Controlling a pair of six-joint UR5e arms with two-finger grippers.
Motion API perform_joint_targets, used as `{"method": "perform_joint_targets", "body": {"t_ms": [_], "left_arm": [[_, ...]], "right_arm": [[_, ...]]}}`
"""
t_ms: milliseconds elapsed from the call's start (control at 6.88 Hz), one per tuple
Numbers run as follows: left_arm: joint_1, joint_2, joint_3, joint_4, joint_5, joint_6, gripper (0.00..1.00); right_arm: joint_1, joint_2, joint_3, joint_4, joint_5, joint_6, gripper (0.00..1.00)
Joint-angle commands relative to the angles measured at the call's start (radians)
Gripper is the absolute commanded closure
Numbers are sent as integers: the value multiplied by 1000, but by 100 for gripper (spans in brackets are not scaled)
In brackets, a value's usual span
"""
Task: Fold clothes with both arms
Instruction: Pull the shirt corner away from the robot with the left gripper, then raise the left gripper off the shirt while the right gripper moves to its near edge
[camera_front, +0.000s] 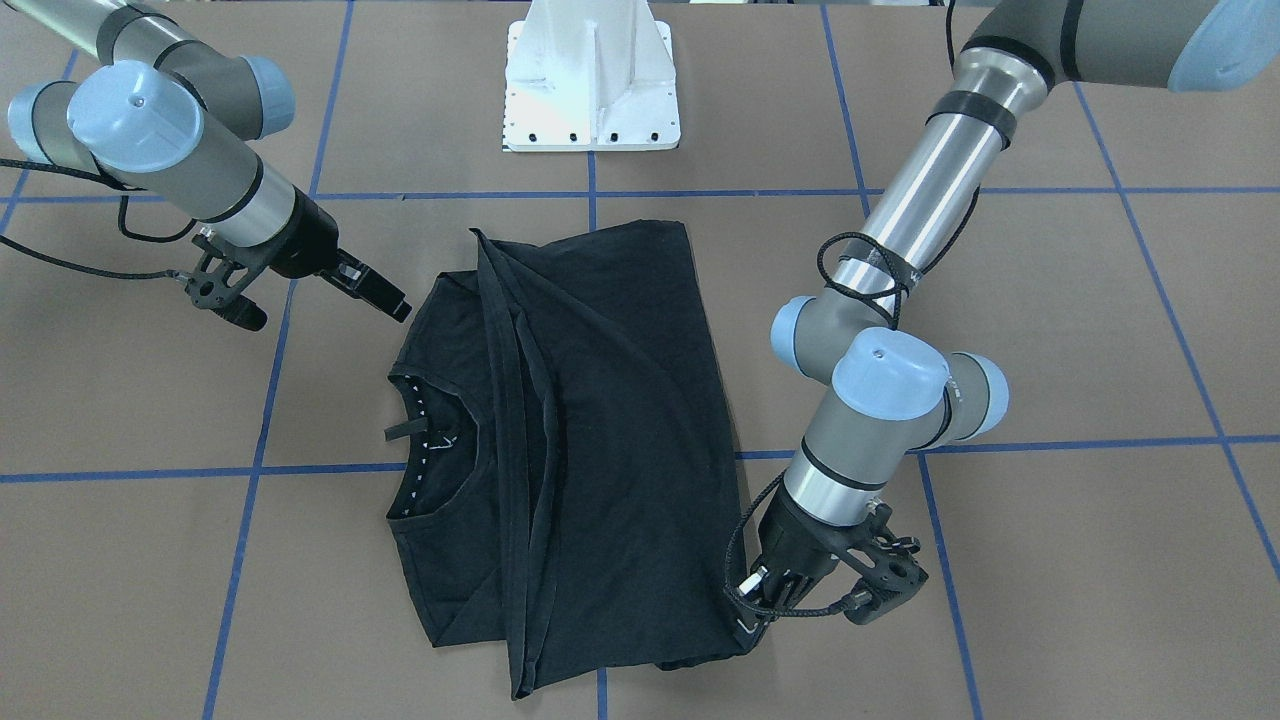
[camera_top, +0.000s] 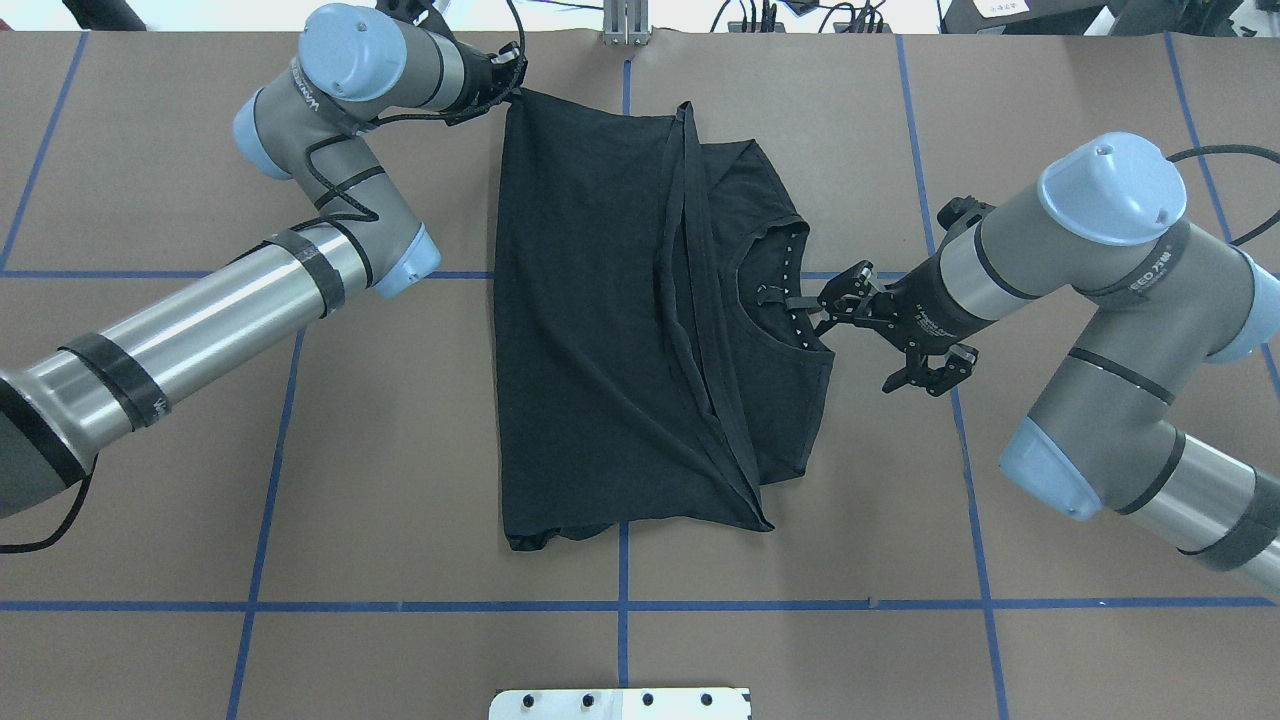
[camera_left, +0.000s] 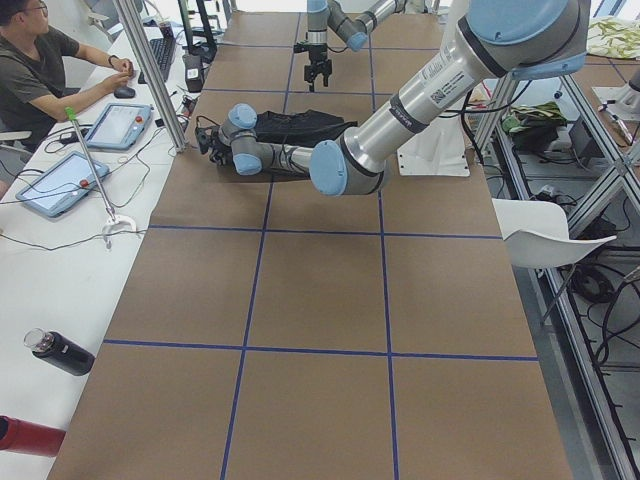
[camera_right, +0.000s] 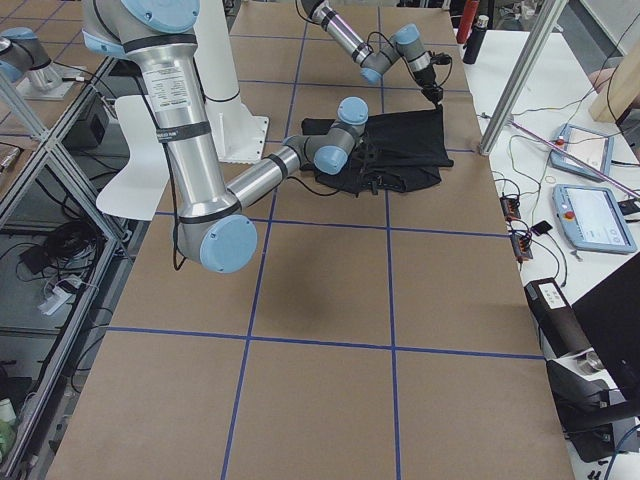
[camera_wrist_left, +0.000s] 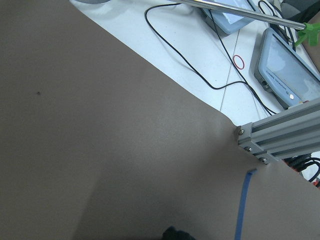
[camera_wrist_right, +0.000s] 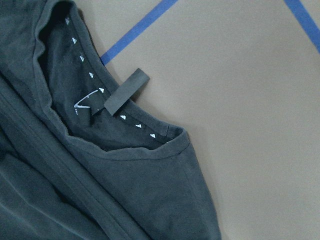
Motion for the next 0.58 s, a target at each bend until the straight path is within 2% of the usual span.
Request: {"method": "perform_joint_targets", "body": {"t_ms": [0, 145, 291, 436], "left_arm": [[-2, -10, 23, -8, 6, 100, 23], [-3, 0, 9, -8, 0, 101, 14], [-8, 82, -103, -8, -6, 104, 14], [-11, 198, -253, -1, -12, 108, 14]], "right_arm": [[-32, 37, 3, 6, -106, 2, 0], [-94, 70, 4, 4, -270, 4, 0], [-143, 86, 4, 0, -379, 4, 0], [-205, 100, 1, -3, -401, -1, 0]]}}
